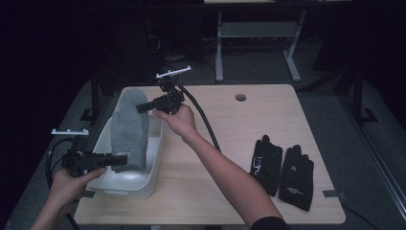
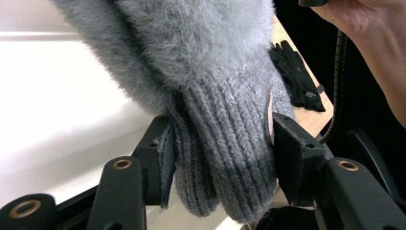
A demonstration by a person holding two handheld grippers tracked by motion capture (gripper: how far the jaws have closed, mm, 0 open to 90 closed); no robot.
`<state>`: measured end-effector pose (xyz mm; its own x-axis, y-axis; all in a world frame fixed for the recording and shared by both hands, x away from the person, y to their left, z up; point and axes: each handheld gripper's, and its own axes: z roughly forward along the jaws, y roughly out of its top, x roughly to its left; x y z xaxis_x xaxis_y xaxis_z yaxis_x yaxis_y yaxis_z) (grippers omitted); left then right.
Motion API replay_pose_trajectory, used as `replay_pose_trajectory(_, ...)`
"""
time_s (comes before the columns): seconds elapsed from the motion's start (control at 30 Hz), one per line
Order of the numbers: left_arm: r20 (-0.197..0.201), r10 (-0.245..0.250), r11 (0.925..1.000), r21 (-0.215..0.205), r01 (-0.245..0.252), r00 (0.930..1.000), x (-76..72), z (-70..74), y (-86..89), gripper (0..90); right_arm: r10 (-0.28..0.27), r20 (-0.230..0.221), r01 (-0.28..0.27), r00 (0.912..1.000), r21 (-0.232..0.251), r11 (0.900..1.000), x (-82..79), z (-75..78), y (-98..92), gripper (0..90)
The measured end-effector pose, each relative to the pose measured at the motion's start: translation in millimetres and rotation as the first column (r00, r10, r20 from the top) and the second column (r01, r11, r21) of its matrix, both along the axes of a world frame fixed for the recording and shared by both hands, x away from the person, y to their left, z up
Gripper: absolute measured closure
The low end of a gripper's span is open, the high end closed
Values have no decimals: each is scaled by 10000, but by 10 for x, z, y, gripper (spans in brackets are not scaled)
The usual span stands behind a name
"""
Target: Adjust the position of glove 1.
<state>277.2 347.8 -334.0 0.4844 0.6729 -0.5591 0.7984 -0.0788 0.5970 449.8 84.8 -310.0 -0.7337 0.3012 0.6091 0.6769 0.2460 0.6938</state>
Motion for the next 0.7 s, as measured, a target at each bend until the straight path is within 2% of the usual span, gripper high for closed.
replay_pose_trajectory(0.47, -372, 154, 9997, 187, -147, 9992, -14, -92, 186, 464, 125, -251, -127, 9996, -82, 9999, -1, -159, 177, 741)
replay_pose_trajectory(0.7, -623, 254, 9994, 242, -239, 9977, -11, -164, 244, 465, 88, -643, -91, 9979, -47, 9999, 3, -278, 246, 743)
